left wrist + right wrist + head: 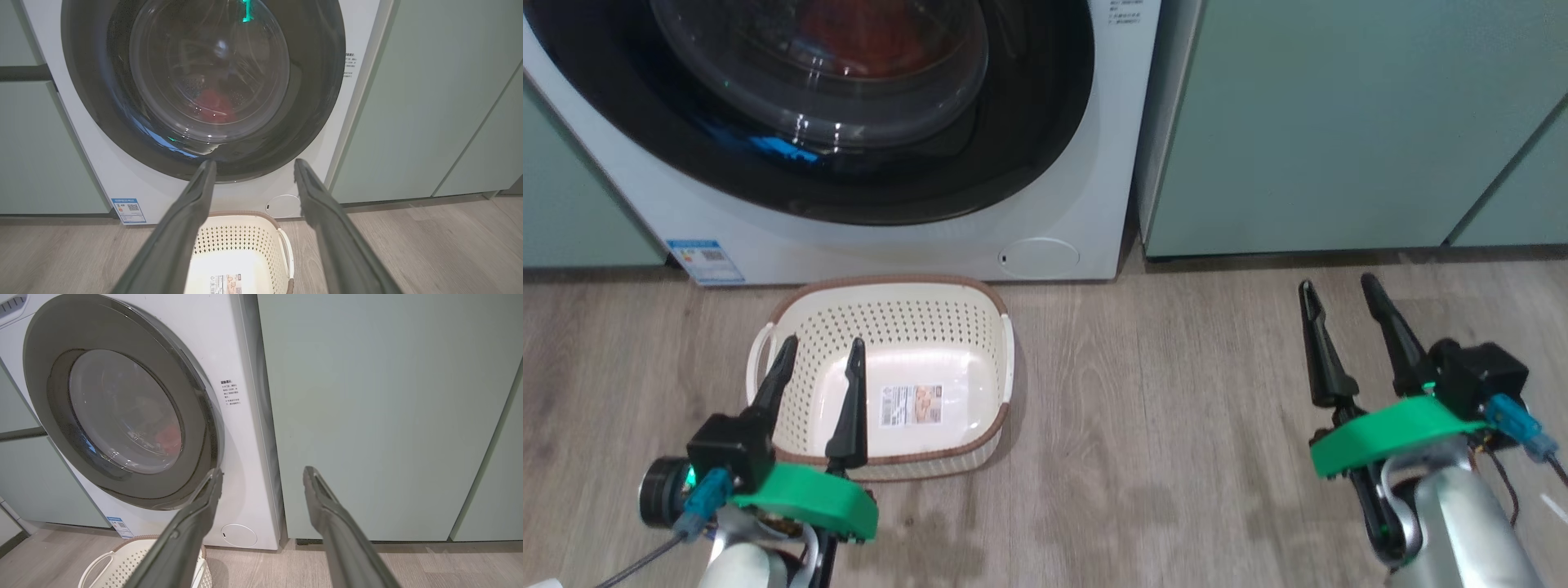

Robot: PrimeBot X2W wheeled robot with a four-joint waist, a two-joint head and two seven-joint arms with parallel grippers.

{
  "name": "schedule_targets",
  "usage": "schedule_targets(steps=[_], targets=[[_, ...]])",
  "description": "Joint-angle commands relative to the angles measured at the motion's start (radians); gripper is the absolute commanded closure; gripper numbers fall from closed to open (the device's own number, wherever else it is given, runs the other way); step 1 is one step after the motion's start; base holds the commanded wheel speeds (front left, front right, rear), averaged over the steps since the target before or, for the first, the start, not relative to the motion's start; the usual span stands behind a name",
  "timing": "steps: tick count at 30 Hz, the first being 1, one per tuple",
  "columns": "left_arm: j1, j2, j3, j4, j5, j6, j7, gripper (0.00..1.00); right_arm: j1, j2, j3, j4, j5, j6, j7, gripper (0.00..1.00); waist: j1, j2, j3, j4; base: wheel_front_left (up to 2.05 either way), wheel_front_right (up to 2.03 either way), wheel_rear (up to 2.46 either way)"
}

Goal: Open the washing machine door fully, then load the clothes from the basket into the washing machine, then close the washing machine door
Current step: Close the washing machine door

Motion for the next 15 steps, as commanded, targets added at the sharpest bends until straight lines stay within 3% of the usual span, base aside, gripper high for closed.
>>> schedule_targets(steps=[1, 15], targets=[[-0.021, 0.020, 0.028, -0.040, 0.006, 0.004, 0.001, 0.00, -0.004, 0.010, 0.019, -0.052, 0.006, 0.000, 0.007, 0.00, 0.0001, 0.0000, -0.017, -0.007, 0.00, 0.00, 0.00], [0.041, 0.023, 0.015, -0.053, 0.004, 0.025, 0.007, 0.00, 0.161, 0.010, -0.014, -0.225, 0.000, 0.000, 0.082, 0.00, 0.0001, 0.0000, -0.077, -0.015, 0.00, 0.00, 0.00]])
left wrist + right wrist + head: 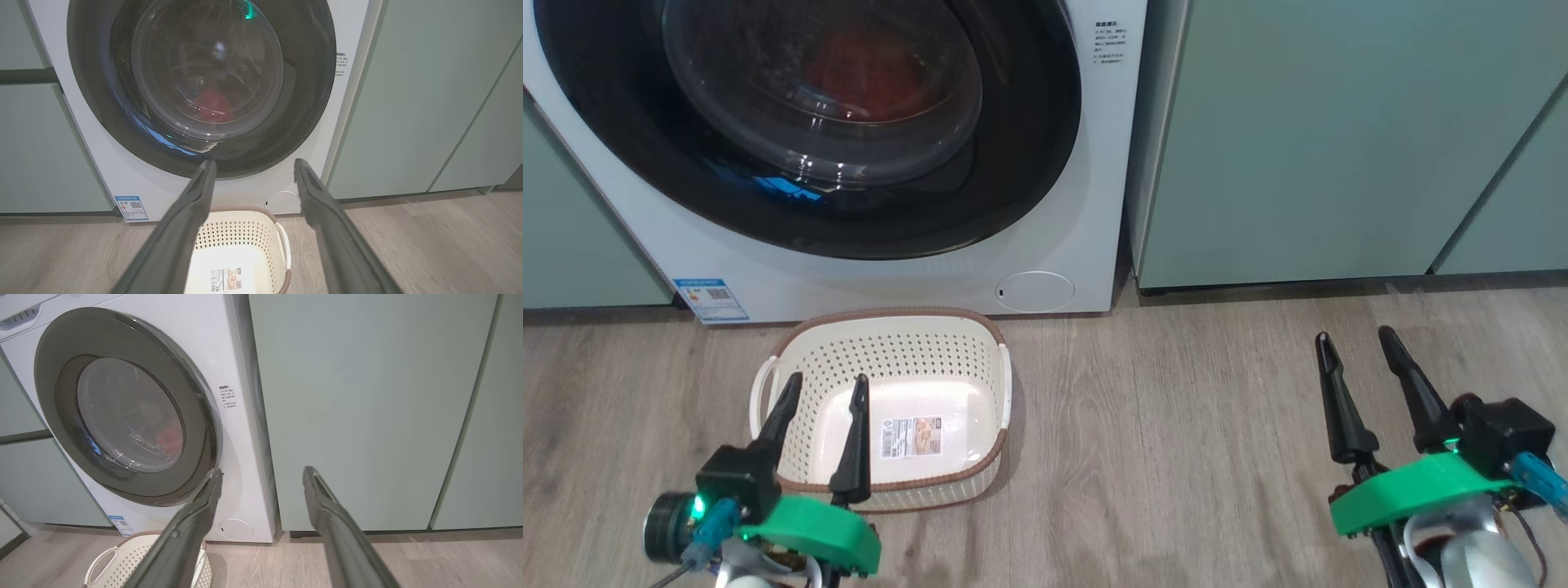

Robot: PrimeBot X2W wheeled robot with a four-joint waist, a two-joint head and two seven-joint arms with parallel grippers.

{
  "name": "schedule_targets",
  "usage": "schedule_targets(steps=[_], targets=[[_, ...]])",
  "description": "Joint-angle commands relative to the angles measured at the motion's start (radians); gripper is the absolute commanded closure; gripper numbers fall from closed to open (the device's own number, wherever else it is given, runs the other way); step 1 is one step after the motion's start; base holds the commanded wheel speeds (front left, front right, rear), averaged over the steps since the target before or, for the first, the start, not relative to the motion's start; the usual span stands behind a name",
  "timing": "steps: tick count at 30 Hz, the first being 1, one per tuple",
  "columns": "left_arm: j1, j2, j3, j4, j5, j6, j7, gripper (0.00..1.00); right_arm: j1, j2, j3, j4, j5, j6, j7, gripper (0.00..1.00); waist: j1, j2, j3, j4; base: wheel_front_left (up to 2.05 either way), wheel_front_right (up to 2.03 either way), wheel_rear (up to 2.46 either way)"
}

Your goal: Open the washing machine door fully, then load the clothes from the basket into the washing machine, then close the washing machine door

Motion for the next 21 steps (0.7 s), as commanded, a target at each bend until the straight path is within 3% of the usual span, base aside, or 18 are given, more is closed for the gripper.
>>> schedule_targets(steps=[1, 21], targets=[[-0.028, 0.018, 0.030, -0.039, 0.003, 0.008, -0.002, 0.00, -0.015, 0.001, 0.018, -0.051, -0.007, 0.000, 0.007, 0.00, 0.0001, 0.0000, -0.001, -0.001, 0.00, 0.00, 0.00], [-0.030, 0.030, 0.014, -0.040, -0.008, 0.014, 0.009, 0.00, 0.008, 0.001, 0.010, -0.087, 0.000, 0.000, 0.025, 0.00, 0.0001, 0.0000, 0.004, 0.008, 0.00, 0.00, 0.00]])
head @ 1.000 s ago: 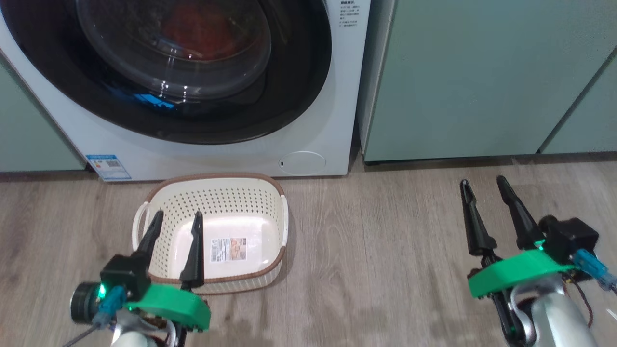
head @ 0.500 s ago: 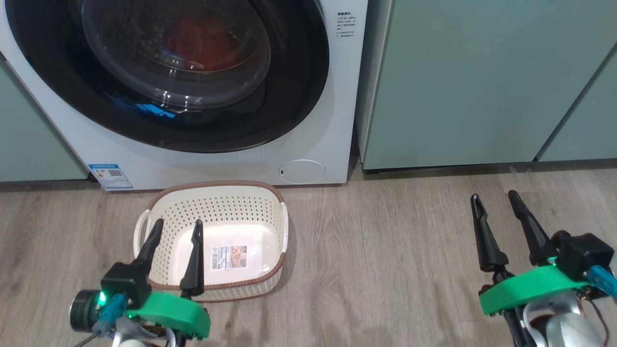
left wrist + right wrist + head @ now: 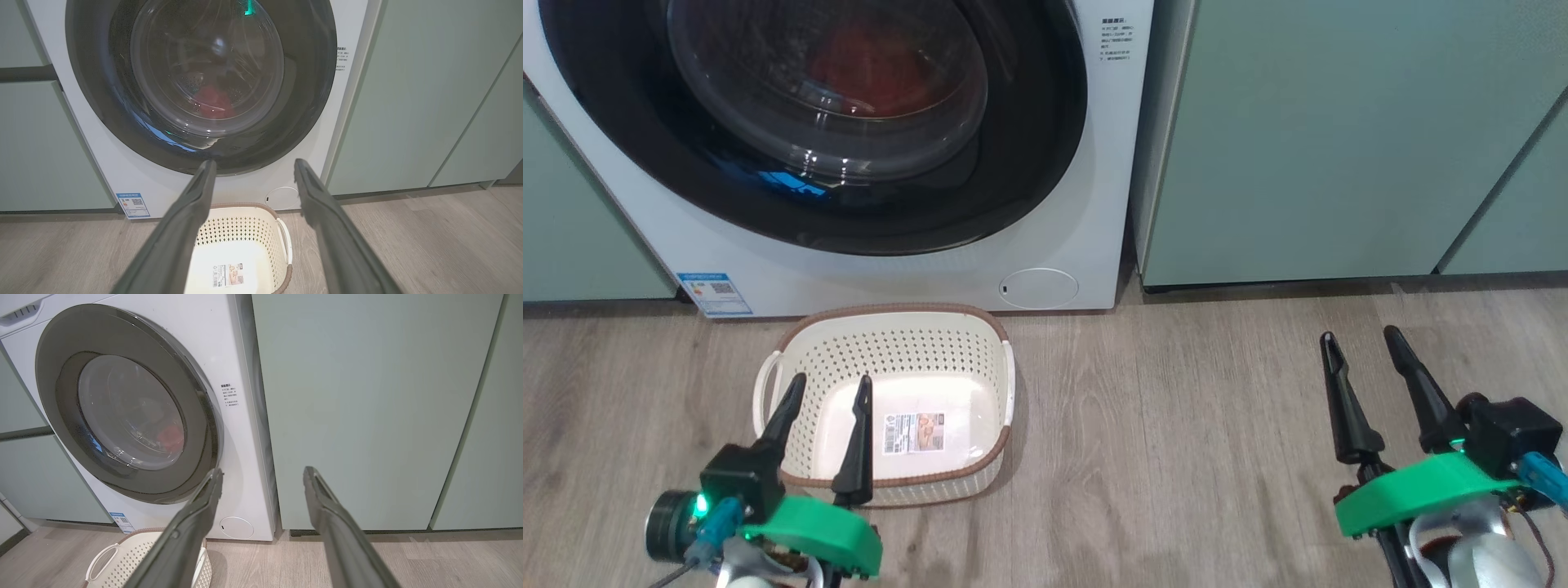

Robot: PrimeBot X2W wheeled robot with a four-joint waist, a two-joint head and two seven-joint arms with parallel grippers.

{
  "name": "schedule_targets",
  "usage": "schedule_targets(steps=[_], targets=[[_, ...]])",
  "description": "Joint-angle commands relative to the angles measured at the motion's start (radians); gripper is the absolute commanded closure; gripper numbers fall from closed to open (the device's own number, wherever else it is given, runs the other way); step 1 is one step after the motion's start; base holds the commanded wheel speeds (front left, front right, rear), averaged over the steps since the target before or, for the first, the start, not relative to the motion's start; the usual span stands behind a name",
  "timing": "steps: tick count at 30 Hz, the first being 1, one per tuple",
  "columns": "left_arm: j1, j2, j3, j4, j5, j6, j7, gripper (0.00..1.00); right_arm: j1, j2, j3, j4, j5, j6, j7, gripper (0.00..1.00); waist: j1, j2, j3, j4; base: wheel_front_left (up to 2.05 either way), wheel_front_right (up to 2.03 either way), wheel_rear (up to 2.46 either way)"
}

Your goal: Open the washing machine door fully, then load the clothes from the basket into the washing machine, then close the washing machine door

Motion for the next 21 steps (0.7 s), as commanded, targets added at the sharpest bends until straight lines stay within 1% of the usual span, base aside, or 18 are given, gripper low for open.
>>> schedule_targets(steps=[1, 11, 12, 15, 21], targets=[[-0.031, 0.015, 0.027, -0.031, -0.006, 0.007, -0.002, 0.00, -0.015, -0.002, 0.020, -0.037, 0.004, 0.000, -0.006, 0.00, 0.0001, 0.0000, 0.000, 0.001, 0.00, 0.00, 0.00], [-0.034, 0.021, 0.019, -0.035, -0.006, 0.014, 0.000, 0.00, -0.017, -0.002, 0.021, -0.031, 0.010, 0.000, -0.013, 0.00, 0.0001, 0.0000, 0.003, 0.003, 0.00, 0.00, 0.00], [0.000, 0.006, -0.013, -0.001, 0.000, 0.009, 0.000, 1.00, 0.009, 0.001, -0.002, 0.001, 0.008, 0.000, -0.002, 1.00, 0.0001, 0.0000, 0.003, 0.002, 0.00, 0.00, 0.00], [0.004, 0.001, -0.015, 0.029, -0.007, 0.008, 0.001, 1.00, 0.012, 0.001, 0.001, 0.032, 0.014, 0.000, 0.000, 1.00, 0.0001, 0.0000, 0.003, 0.003, 0.00, 0.00, 0.00], [-0.003, -0.001, -0.003, 0.034, -0.078, -0.001, 0.014, 1.00, 0.005, -0.002, 0.001, 0.040, 0.085, 0.000, 0.009, 1.00, 0.0001, 0.0000, 0.003, 0.006, 0.00, 0.00, 0.00]])
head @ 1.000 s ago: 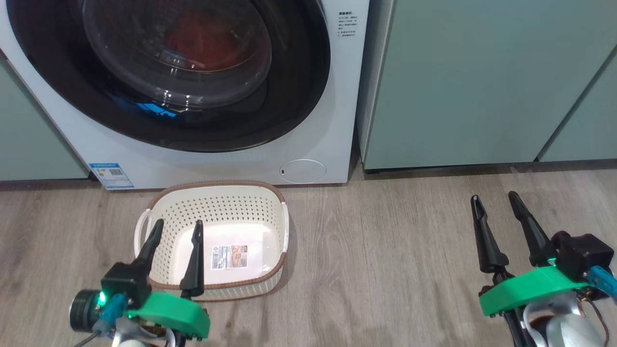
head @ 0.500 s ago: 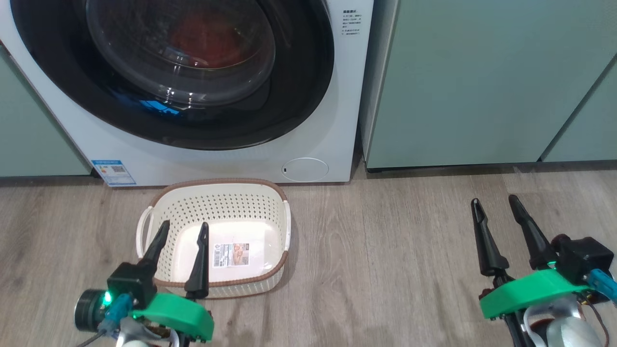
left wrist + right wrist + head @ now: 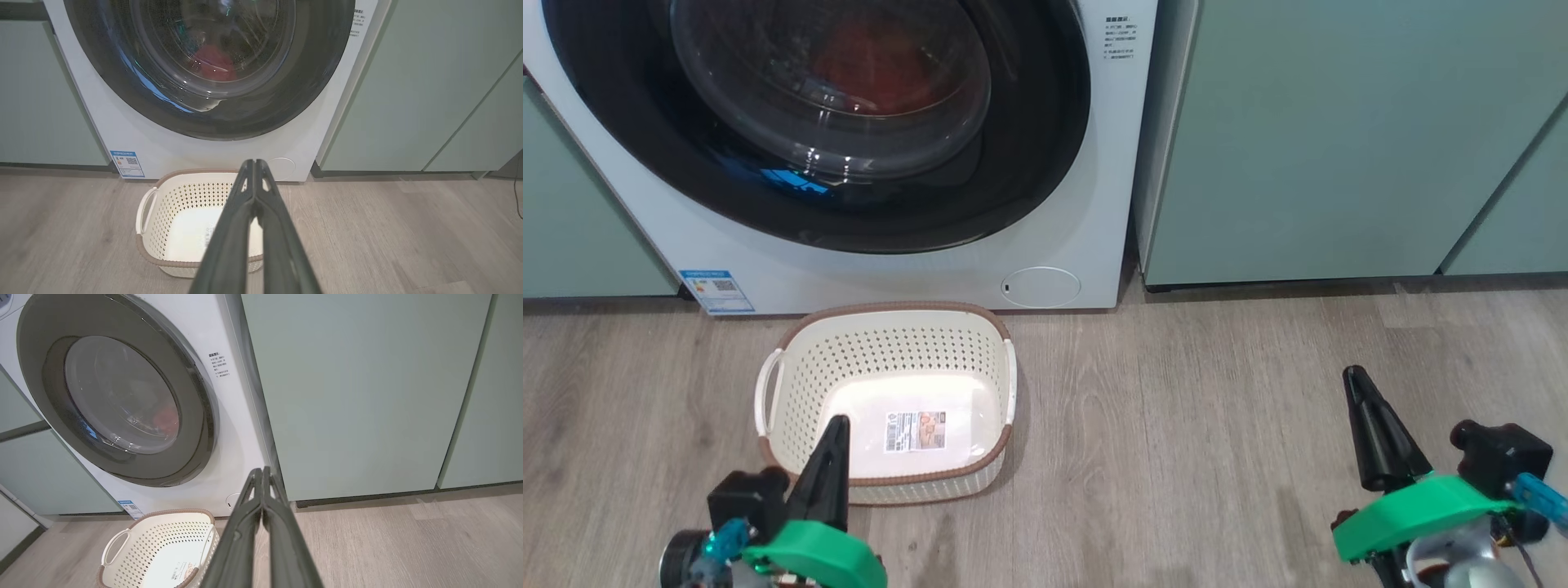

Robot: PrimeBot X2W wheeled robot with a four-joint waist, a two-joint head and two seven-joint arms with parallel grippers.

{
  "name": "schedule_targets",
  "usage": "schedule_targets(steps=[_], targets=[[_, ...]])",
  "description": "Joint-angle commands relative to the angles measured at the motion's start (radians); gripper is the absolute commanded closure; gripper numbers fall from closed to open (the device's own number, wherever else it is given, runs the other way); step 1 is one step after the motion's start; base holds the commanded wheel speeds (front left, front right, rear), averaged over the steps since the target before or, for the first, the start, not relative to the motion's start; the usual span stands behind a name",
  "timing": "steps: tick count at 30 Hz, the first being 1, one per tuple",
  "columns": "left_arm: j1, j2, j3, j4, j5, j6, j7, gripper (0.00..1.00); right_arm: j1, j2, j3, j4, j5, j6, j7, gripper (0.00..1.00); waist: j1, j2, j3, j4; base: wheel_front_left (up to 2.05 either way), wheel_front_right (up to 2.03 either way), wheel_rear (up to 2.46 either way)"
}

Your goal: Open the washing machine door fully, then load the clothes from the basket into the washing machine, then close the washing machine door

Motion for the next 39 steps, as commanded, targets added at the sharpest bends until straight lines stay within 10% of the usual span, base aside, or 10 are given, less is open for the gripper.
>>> schedule_targets(steps=[1, 39], targets=[[-0.040, 0.003, 0.015, -0.028, -0.024, -0.007, 0.006, 1.00, -0.029, -0.004, 0.001, -0.027, 0.027, 0.000, 0.005, 1.00, 0.0000, 0.0000, 0.000, 0.001, 0.00, 0.00, 0.00], [-0.089, -0.011, 0.093, 0.024, -0.443, -0.066, 0.090, 1.00, -0.078, -0.017, -0.002, 0.030, 0.447, 0.000, 0.064, 1.00, 0.0000, 0.0000, -0.001, 0.017, 0.00, 0.00, 0.00]])
